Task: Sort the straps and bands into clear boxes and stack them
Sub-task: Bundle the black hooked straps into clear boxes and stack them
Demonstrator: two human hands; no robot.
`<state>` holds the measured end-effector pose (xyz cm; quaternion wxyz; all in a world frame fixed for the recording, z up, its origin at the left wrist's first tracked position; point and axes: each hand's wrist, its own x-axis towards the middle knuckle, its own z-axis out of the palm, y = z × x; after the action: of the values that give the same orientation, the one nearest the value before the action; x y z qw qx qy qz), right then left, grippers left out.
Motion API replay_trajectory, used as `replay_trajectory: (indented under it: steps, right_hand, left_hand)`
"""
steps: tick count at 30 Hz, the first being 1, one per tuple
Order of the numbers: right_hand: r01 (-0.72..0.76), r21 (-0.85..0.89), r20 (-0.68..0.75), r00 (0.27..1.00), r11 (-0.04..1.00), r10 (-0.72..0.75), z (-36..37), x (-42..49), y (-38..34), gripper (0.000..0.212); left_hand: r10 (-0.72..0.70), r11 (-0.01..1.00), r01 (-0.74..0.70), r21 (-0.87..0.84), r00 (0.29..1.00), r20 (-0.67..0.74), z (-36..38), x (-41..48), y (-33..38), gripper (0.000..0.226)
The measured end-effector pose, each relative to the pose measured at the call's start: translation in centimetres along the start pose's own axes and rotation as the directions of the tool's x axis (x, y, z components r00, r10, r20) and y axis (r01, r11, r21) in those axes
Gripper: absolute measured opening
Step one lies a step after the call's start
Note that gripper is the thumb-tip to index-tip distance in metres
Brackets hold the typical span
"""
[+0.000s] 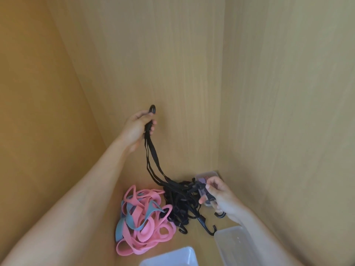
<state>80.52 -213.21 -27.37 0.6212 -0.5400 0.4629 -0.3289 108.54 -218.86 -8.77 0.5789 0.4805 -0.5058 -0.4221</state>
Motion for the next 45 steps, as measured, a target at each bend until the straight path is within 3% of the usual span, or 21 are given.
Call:
replay_trajectory:
  steps: [10,12,15,18,21,23,27,34,39,42,45]
  right_hand:
    - [0.075,0.455,0.284,0.932,0.887,-0.225,0.4,-1.7,-3.8,0.039]
    - [0.143,0.388,0.257,0.932,0.911,-0.255,0.6,-1.8,-4.4,0.046]
    - [0.263,0.192,0.089,0.955,0.946,-0.283,1.5,-1.9,-5.3,0.03]
    - [0.291,0.085,-0.081,0.955,0.953,-0.285,2.0,-1.8,-5.9,0.009]
    - [0.298,-0.045,-0.144,0.943,0.954,-0.301,2.4,-1.4,-6.6,0.013]
    - [0.304,-0.086,-0.17,0.934,0.949,-0.314,2.8,-1.2,-7.3,0.022]
    - [0.329,0.073,-0.132,0.939,0.941,-0.318,3.2,-1.1,-9.0,0.033]
    - [0.386,0.018,-0.084,0.92,0.922,-0.383,3.8,-1.2,-10.6,0.036]
    - [0.428,-0.163,-0.141,0.881,0.889,-0.451,4.0,-0.9,-10.8,0.034]
    - [0.487,-0.211,-0.188,0.831,0.848,-0.524,4.2,-0.8,-10.9,0.021]
    - [0.48,-0.288,-0.233,0.804,0.828,-0.547,4.5,-0.6,-11.0,0.023]
  left_hand:
    - [-0.068,0.995,0.061,0.073,0.993,0.101,2.1,-1.8,-2.9,0.023]
    - [-0.083,0.996,0.078,0.045,0.992,0.1,2.4,-2.0,-3.0,0.025]
    - [-0.11,0.994,0.112,-0.008,0.989,0.101,2.9,-2.6,-2.9,0.025]
    - [-0.132,0.988,0.14,-0.067,0.984,0.119,3.5,-3.4,-2.8,0.025]
    - [-0.145,0.975,0.169,-0.144,0.976,0.164,4.3,-4.4,-2.9,0.023]
    - [-0.15,0.965,0.183,-0.186,0.972,0.182,4.8,-4.9,-2.8,0.023]
    - [-0.167,0.943,0.216,-0.252,0.965,0.202,5.6,-5.7,-3.0,0.024]
    - [-0.156,0.922,0.248,-0.298,0.941,0.3,6.3,-6.3,-2.9,0.017]
    - [-0.149,0.926,0.25,-0.282,0.93,0.336,7.0,-6.9,-2.6,0.035]
    - [-0.134,0.924,0.24,-0.299,0.933,0.335,7.4,-7.2,-2.6,0.037]
    - [-0.108,0.934,0.218,-0.283,0.928,0.356,7.7,-7.4,-2.7,0.037]
